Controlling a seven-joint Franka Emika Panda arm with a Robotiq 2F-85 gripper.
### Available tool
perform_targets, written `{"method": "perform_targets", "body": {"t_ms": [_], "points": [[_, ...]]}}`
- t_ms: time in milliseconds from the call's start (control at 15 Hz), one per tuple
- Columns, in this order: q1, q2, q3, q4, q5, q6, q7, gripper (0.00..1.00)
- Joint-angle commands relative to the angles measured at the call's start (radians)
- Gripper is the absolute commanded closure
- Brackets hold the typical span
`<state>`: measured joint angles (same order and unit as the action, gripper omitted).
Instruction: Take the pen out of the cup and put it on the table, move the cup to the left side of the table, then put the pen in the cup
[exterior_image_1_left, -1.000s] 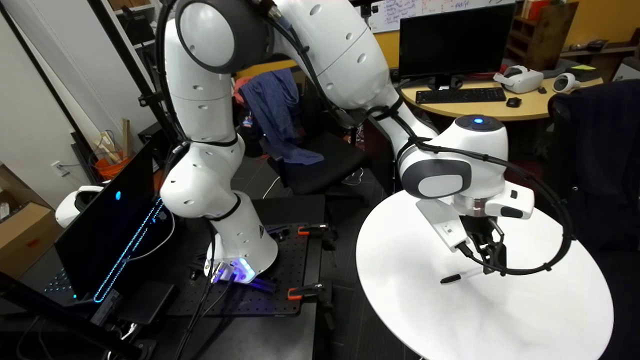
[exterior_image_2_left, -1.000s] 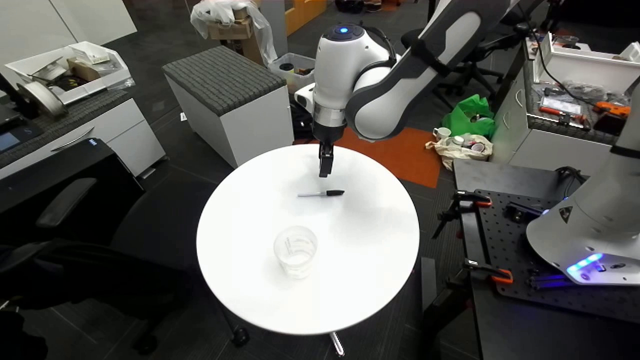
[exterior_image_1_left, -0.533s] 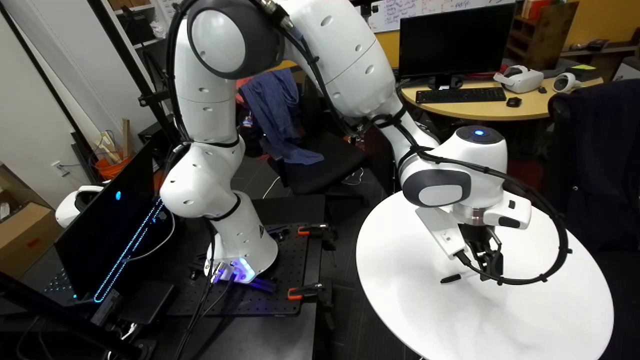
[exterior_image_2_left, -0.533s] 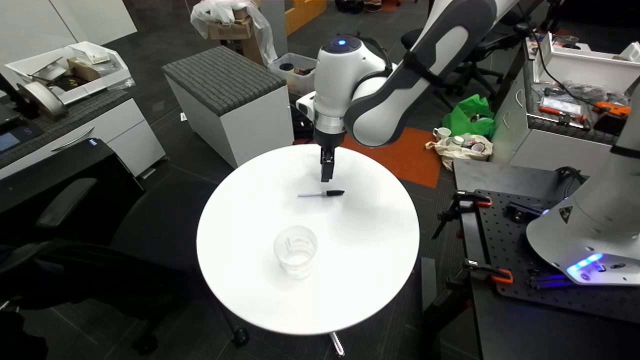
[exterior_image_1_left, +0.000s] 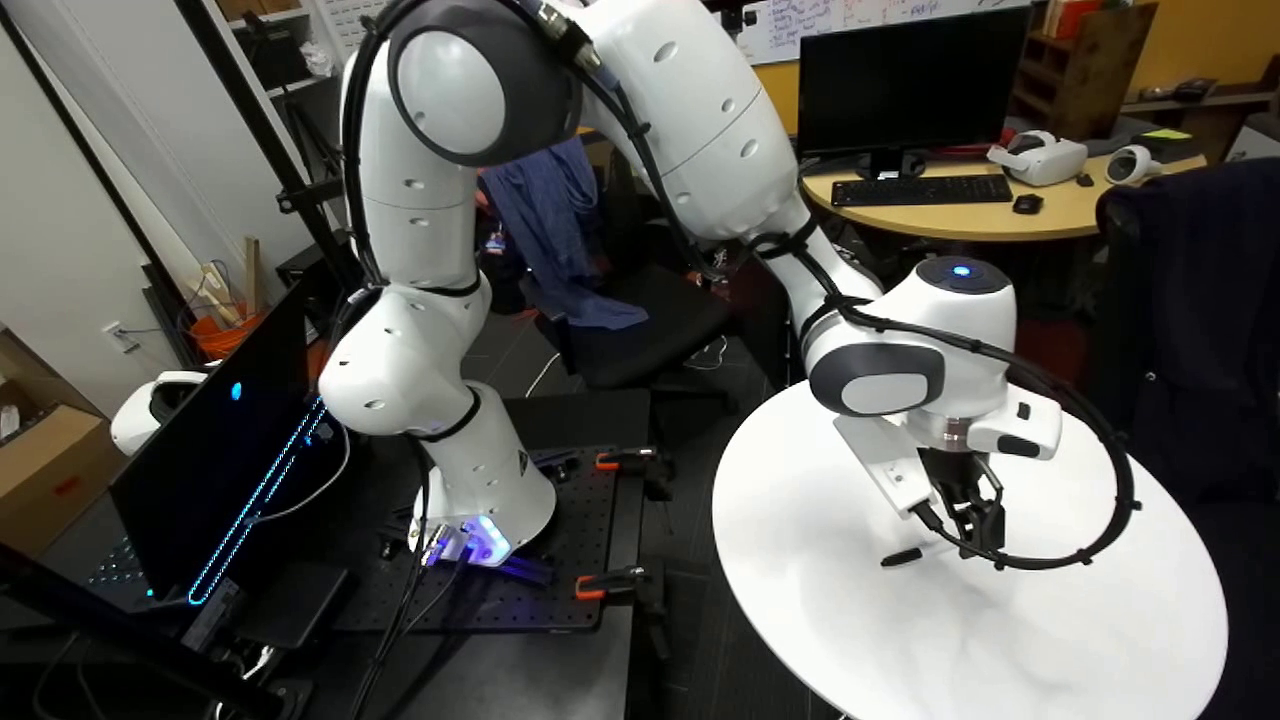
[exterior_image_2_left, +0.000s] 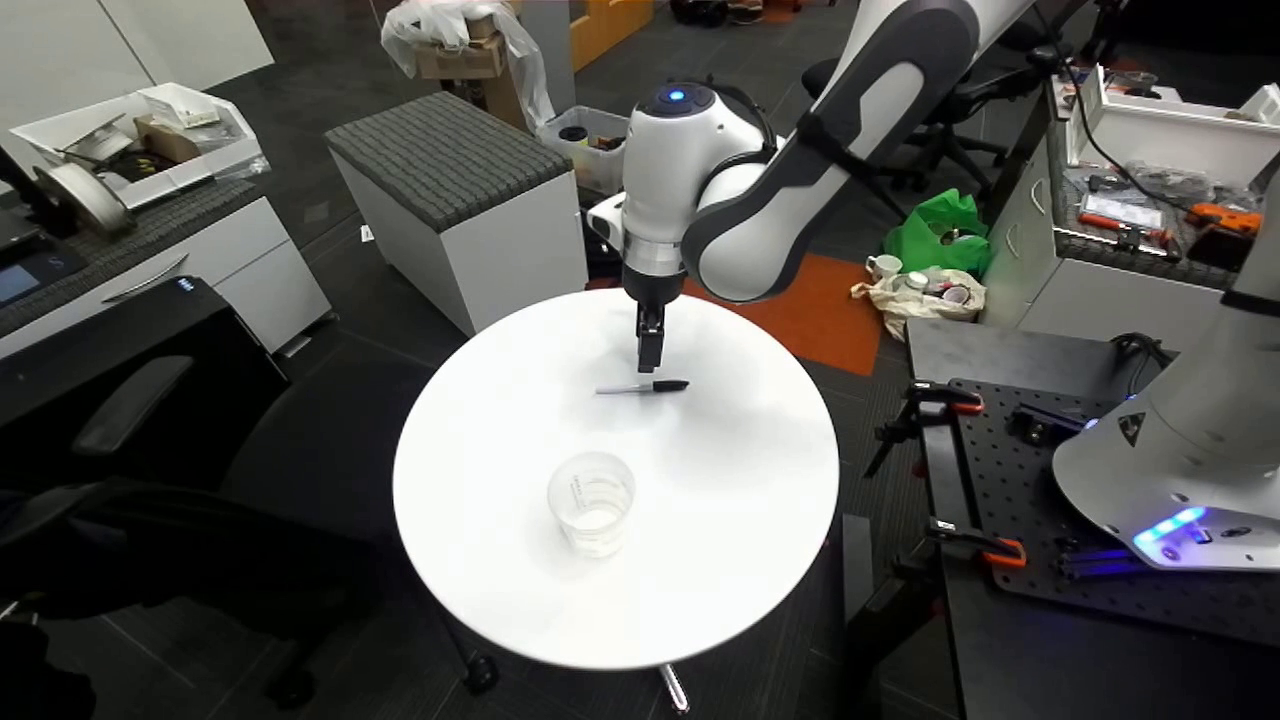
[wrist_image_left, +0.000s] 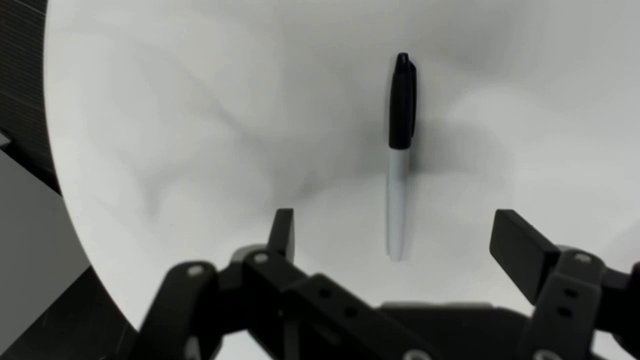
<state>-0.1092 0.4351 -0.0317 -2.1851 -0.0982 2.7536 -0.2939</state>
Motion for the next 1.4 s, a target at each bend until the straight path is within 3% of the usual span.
{"method": "perform_targets", "body": {"t_ms": [0, 1000, 1333], "points": [[-0.023, 0.047, 0.025, 0.027, 0.000, 0.031, -0.028, 0.00], [-0.069, 0.129, 0.071, 0.051, -0.009, 0.071, -0.090, 0.00], [-0.063, 0.152, 0.068, 0.069, -0.016, 0.063, -0.084, 0.09]]}}
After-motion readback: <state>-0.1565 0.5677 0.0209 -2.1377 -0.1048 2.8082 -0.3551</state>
